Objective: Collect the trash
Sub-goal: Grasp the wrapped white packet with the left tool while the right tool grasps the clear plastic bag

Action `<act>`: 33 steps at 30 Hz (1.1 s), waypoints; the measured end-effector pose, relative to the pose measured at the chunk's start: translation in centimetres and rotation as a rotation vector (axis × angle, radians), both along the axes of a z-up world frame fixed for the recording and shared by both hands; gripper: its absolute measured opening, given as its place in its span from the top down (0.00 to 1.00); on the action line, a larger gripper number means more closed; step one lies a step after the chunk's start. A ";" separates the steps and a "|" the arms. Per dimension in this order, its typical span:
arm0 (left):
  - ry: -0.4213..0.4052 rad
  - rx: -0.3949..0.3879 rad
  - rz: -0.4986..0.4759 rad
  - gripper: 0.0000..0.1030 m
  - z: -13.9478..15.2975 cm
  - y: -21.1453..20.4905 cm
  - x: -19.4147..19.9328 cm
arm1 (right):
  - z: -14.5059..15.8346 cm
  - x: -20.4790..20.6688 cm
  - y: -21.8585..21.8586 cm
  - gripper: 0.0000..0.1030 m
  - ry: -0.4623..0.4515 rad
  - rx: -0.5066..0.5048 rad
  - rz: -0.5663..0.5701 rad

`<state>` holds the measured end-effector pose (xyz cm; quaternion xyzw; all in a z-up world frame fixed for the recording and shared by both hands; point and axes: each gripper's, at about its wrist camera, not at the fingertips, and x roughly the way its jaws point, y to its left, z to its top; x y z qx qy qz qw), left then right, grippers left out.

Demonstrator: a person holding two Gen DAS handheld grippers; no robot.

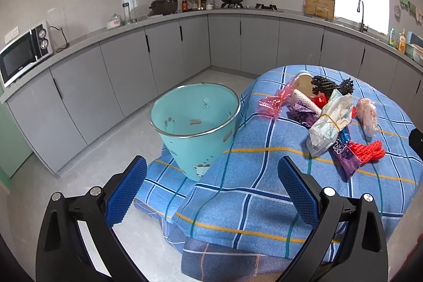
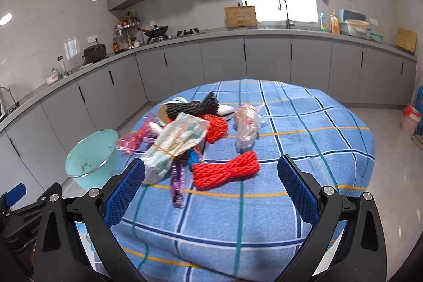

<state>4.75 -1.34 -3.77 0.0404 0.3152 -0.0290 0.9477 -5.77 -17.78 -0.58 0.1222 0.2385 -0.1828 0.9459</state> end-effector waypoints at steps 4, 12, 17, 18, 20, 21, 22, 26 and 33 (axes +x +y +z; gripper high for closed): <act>0.025 0.000 -0.039 0.06 -0.8 -1.1 1.5 | -1.2 1.0 -2.0 0.05 0.028 0.029 -0.002; 0.062 -0.020 -0.169 0.06 -1.1 -5.4 5.0 | -3.9 2.6 -6.4 0.26 0.122 0.093 0.000; 0.082 -0.021 -0.256 0.06 -1.3 -8.8 7.4 | -5.9 3.9 -8.9 0.27 0.175 0.181 -0.025; 0.083 -0.023 -0.277 0.06 -1.3 -9.5 7.8 | -6.2 4.1 -9.0 0.27 0.181 0.190 -0.019; 0.085 -0.014 -0.307 0.06 -1.3 -10.9 8.4 | -6.4 4.9 -9.2 0.29 0.196 0.194 -0.007; 0.086 -0.008 -0.318 0.06 -1.4 -11.4 8.6 | -6.5 5.1 -9.2 0.30 0.197 0.194 -0.003; 0.087 -0.003 -0.331 0.06 -1.4 -12.0 8.9 | -6.4 5.3 -9.5 0.30 0.192 0.193 -0.005; 0.086 0.013 -0.367 0.07 -1.6 -13.7 10.0 | -4.9 6.4 -12.3 0.30 0.154 0.190 -0.057; 0.159 -0.010 -0.412 0.19 -3.1 -15.6 12.1 | -5.5 12.0 -15.2 0.30 0.211 0.215 -0.052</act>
